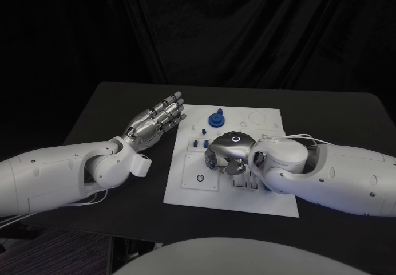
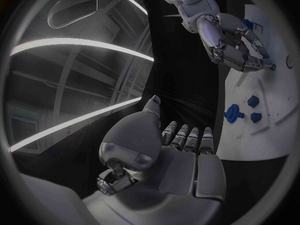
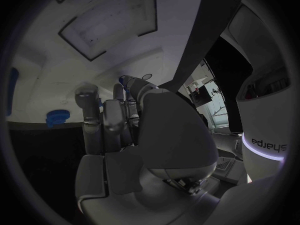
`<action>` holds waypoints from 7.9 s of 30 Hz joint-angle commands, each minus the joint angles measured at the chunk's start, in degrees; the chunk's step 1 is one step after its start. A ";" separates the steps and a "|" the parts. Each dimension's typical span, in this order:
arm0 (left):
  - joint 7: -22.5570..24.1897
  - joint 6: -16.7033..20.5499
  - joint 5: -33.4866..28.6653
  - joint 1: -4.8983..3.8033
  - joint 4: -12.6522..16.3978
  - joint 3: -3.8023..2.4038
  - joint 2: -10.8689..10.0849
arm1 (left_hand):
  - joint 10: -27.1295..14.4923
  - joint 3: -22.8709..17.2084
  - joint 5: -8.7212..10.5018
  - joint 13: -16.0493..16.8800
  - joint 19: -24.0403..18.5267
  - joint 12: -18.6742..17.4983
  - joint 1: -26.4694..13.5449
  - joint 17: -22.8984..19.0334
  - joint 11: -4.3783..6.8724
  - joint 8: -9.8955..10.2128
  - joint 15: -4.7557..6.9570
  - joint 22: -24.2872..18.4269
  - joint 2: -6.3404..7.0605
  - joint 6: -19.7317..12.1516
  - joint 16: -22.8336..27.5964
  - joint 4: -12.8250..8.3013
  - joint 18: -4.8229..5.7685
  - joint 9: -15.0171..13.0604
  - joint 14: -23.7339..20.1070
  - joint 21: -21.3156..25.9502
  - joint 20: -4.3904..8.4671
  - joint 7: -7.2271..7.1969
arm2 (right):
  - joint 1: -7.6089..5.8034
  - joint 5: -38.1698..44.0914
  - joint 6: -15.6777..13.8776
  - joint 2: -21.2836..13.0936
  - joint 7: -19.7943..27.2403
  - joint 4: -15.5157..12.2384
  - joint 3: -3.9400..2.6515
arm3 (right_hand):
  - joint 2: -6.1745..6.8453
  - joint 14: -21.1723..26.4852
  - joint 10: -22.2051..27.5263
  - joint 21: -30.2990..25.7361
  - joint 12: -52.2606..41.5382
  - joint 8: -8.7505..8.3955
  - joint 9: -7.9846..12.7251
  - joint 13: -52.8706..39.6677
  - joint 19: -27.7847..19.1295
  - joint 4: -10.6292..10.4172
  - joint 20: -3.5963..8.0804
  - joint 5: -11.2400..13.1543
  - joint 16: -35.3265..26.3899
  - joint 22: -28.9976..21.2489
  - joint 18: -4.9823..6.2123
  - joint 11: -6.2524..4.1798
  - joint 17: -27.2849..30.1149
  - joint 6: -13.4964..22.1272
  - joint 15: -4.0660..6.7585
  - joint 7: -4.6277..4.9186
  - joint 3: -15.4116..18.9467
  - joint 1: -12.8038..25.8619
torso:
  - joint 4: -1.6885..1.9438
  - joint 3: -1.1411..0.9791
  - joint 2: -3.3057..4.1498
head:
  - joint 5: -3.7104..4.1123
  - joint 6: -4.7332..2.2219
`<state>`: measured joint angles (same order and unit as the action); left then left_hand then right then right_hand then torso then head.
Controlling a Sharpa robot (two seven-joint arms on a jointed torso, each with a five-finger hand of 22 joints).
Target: Assemble the parts on the task board
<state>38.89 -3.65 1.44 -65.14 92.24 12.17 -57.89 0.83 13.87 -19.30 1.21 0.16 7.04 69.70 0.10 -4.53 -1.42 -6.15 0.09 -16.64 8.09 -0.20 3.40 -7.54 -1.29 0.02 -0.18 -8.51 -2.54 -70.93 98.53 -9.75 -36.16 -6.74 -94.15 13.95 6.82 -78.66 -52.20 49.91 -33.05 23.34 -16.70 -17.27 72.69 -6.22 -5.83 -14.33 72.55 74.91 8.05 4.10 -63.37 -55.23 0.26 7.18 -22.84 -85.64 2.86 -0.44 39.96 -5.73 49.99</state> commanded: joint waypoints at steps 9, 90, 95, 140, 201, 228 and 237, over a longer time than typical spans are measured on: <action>7.01 -0.96 -0.27 0.16 -0.18 -0.04 0.20 | -0.13 -0.23 -0.52 0.02 -0.16 0.32 0.65 -0.10 -0.32 0.22 -0.46 -0.09 0.06 0.03 0.20 -0.02 1.20 0.07 -0.02 0.18 -0.39 0.34 | 0.23 0.46 0.27 -0.05 -0.69 -0.20 0.03 | -0.19 0.42 -0.42 -0.51 0.52 0.26 -0.21 0.18 -0.08 -0.07 -0.07 0.27 -0.21 4.21 -0.18 -0.08 0.07 -0.56 -0.14 -0.04 0.40 0.82 | 0.03 0.01 0.02 | -0.09 0.01; 4.76 -2.10 -0.67 0.90 -1.12 -0.04 0.60 | -0.07 -1.02 -1.05 0.14 -0.11 1.31 0.56 -0.04 -2.04 0.13 -1.70 0.02 -0.03 0.36 0.05 0.49 1.25 -0.01 0.01 0.13 -1.61 1.86 | 0.94 -9.29 -7.08 -0.98 5.68 0.47 0.03 | -2.91 0.37 -3.92 -1.73 3.19 -0.63 -3.38 2.25 0.67 0.83 0.23 -3.73 -0.17 4.41 -0.13 -0.53 0.48 -0.35 0.23 -0.20 -0.74 0.87 | 0.02 0.02 0.03 | -1.13 0.01; 4.65 -2.13 -0.67 0.99 -1.11 -0.04 0.60 | 0.00 -1.18 -1.06 0.19 -0.10 1.70 0.55 0.00 -2.53 0.09 -1.78 0.03 -0.03 0.60 -0.04 0.66 1.22 -0.05 0.04 0.12 -1.70 2.36 | 0.94 -11.42 -7.69 -1.17 6.42 0.43 0.03 | -2.72 0.74 -4.84 -2.35 2.13 -0.83 -3.76 1.62 0.33 1.25 0.35 -3.39 -0.47 4.38 -0.06 -0.77 0.85 -0.33 0.37 -0.22 -0.80 0.80 | 0.04 -0.01 0.05 | -1.11 0.01; 3.20 -2.92 -0.69 1.61 -1.55 -0.05 0.95 | 0.08 -1.49 -1.12 0.24 -0.03 2.32 0.65 0.12 -2.81 -0.10 -2.30 0.13 0.01 1.62 -0.41 0.95 1.27 -0.20 0.14 0.06 -2.16 3.74 | 2.63 -12.52 -9.29 -0.63 7.28 2.57 0.02 | -1.56 1.31 -4.89 -3.12 0.83 0.07 -8.97 0.12 0.11 1.97 0.76 8.86 -1.14 4.46 -0.05 -1.22 2.05 -1.42 0.76 -0.34 0.19 -1.96 | 0.05 0.00 0.02 | -2.65 0.01; 2.41 -3.39 -0.70 1.83 -2.35 -0.06 1.81 | 0.11 -1.90 -1.28 0.28 0.07 2.70 0.83 0.15 -3.11 -0.12 -2.55 0.26 -0.08 1.84 -0.54 1.13 1.10 -0.22 0.16 -0.02 -2.63 4.43 | -2.70 -40.30 1.58 -2.76 4.10 3.55 -0.37 | -4.16 3.27 -4.45 -9.19 3.65 0.72 -11.05 1.35 -1.97 0.62 0.05 4.31 -2.73 3.22 0.78 -0.43 4.38 2.52 0.01 0.31 3.10 -2.32 | 0.00 0.09 0.02 | -5.08 0.01; 2.20 -3.61 -0.70 1.85 -2.47 -0.06 1.91 | 0.11 -2.01 -1.37 0.28 0.07 2.74 0.92 0.16 -3.15 -0.11 -2.58 0.26 -0.09 1.81 -0.56 1.12 1.05 -0.21 0.17 -0.02 -2.70 4.49 | -0.52 -15.75 -0.97 -1.10 3.56 1.75 -0.37 | -3.47 2.87 -5.17 -7.26 3.44 0.39 -10.70 1.25 -1.02 1.60 0.20 4.50 -2.30 3.83 0.48 -0.60 4.00 2.09 0.20 0.30 3.58 -3.44 | -0.05 0.08 0.03 | -5.18 0.01; 2.10 -3.70 -0.70 1.89 -2.63 -0.06 2.07 | 0.10 -2.09 -1.43 0.27 0.07 2.71 0.97 0.16 -3.16 -0.10 -2.61 0.26 -0.10 1.79 -0.57 1.11 1.03 -0.20 0.17 -0.02 -2.74 4.51 | -0.45 -14.10 0.46 -1.00 1.98 1.65 -0.37 | -3.42 2.96 -5.20 -7.58 3.45 0.29 -10.63 1.25 -1.13 1.59 0.21 4.58 -2.43 3.76 0.53 -0.59 4.21 2.12 0.20 0.29 3.62 -3.42 | 0.03 0.04 -0.03 | -5.08 0.01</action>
<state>38.91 -6.50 0.85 -63.33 89.58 12.16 -55.94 0.95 12.05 -20.35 1.41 0.15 9.50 70.12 0.21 -7.12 -1.42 -8.40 0.26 -16.61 9.84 -0.42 4.58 -7.07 -1.41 0.23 -0.18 -10.95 1.65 -71.55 82.03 -10.16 -37.20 -2.88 -92.33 13.61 3.34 -75.68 -57.13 42.32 -29.54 23.84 -27.43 -15.98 71.36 -4.89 -5.73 -9.97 69.92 74.91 8.04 3.49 -59.21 -52.74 0.14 7.33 -19.29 -88.69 2.84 -0.38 39.96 -10.85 50.00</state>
